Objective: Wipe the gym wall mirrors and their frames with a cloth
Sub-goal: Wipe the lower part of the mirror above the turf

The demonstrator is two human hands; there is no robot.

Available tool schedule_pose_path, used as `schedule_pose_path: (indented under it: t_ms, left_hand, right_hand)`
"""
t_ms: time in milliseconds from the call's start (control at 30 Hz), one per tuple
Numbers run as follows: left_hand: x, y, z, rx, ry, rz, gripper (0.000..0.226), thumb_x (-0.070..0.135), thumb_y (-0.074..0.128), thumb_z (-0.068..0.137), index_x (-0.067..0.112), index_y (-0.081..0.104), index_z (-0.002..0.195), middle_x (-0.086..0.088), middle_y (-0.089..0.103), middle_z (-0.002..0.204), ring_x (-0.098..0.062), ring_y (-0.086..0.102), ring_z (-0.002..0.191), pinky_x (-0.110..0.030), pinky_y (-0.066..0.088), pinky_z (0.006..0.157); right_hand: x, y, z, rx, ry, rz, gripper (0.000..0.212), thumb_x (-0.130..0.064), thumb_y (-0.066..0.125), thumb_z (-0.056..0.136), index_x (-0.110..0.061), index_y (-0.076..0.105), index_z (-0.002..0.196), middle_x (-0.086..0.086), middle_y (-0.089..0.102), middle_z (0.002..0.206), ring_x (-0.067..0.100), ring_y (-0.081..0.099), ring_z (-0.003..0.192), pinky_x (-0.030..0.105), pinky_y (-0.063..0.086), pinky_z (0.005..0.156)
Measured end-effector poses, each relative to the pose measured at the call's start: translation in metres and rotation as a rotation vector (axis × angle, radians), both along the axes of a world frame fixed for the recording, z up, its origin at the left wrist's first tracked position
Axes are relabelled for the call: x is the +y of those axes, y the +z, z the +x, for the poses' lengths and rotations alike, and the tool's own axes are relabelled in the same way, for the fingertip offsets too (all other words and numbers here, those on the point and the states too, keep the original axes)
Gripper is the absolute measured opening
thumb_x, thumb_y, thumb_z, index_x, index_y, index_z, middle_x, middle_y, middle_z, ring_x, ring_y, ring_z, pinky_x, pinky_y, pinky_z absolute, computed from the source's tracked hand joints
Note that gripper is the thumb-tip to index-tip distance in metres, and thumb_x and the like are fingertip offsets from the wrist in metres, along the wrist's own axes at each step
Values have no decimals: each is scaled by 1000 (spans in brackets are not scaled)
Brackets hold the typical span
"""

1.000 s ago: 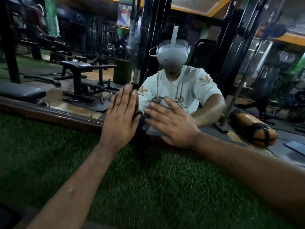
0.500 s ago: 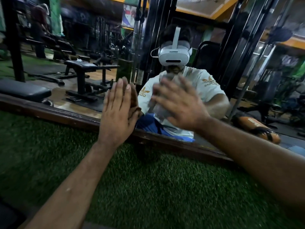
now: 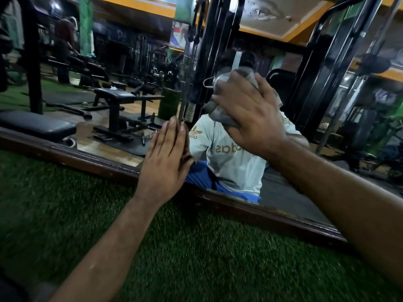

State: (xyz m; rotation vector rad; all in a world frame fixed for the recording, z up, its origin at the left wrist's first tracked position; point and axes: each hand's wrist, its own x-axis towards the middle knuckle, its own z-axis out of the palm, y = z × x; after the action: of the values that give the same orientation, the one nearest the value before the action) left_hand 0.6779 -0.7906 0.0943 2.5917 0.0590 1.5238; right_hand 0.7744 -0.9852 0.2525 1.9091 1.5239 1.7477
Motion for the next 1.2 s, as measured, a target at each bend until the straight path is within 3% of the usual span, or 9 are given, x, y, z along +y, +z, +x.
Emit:
schedule_pose_path:
  t_ms: [100, 267, 367, 500, 700, 767, 900, 1100, 1200]
  left_hand:
    - [-3, 1, 0, -5, -5, -17, 77, 43, 40, 103, 8, 6, 162, -12, -5, 170, -23, -6, 157, -44, 4, 128]
    - [0, -3, -6, -30, -32, 10, 87, 33, 55, 92, 2, 12, 161, -16, 4, 169, -27, 1, 157, -50, 12, 127]
    - [6, -4, -7, -4, -22, 28, 84, 39, 52, 97, 5, 10, 162, -13, 1, 170, -25, 0, 158, -49, 14, 127]
    - [7, -3, -5, 2, -18, 39, 79, 42, 43, 100, 5, 10, 161, -13, 1, 170, -26, 0, 158, -50, 14, 127]
    - [20, -6, -7, -38, 1, 46, 74, 39, 42, 103, 3, 13, 161, -15, 2, 170, -27, 2, 157, -49, 11, 127]
    - [32, -7, -8, -28, 15, 3, 78, 49, 40, 103, 7, 11, 162, -12, -2, 170, -25, -1, 158, -42, 3, 128]
    - [41, -9, -6, -60, -25, 4, 73, 42, 44, 103, 9, 14, 162, -12, 2, 170, -24, 0, 158, -44, 7, 128]
    - [46, -25, -6, -102, 3, -11, 65, 30, 42, 106, 6, 16, 161, -16, 7, 169, -28, 5, 157, -42, 7, 128]
    - [48, -31, -6, -93, 8, -7, 66, 30, 43, 106, 5, 17, 161, -16, 8, 169, -29, 6, 157, -45, 8, 128]
  right_hand:
    - [12, -17, -9, 63, 2, 8, 51, -29, 55, 94, -16, 60, 143, 9, 48, 159, 33, 36, 152, 64, 14, 125]
    - [2, -72, -6, -38, 26, -494, 49, -29, 53, 95, -16, 62, 142, 8, 54, 154, 27, 39, 151, 55, 11, 128]
    - [-1, -43, -1, -55, 3, -249, 58, -34, 63, 95, -17, 49, 150, 9, 46, 160, 29, 35, 152, 57, 13, 127]
    - [8, -51, -3, -21, -13, 103, 56, -33, 62, 95, -13, 56, 147, 12, 47, 159, 34, 37, 151, 64, 19, 123]
    - [-5, -117, -4, -105, -17, -418, 65, -38, 67, 92, -14, 52, 151, 11, 43, 162, 29, 31, 155, 56, 4, 129]
    - [-8, -101, 2, -126, -9, -387, 64, -39, 64, 95, -15, 50, 152, 11, 41, 163, 29, 32, 154, 57, 4, 128]
    - [9, -91, 0, -38, -30, 75, 62, -36, 67, 92, -13, 56, 148, 13, 44, 161, 34, 37, 152, 67, 21, 122]
    - [23, -139, -16, -75, -48, -361, 62, -32, 54, 95, -13, 48, 154, 12, 37, 165, 30, 27, 156, 56, -1, 128]
    - [32, -104, -10, -118, -43, -247, 59, -30, 48, 98, -13, 46, 155, 13, 38, 164, 34, 29, 155, 58, 0, 127]
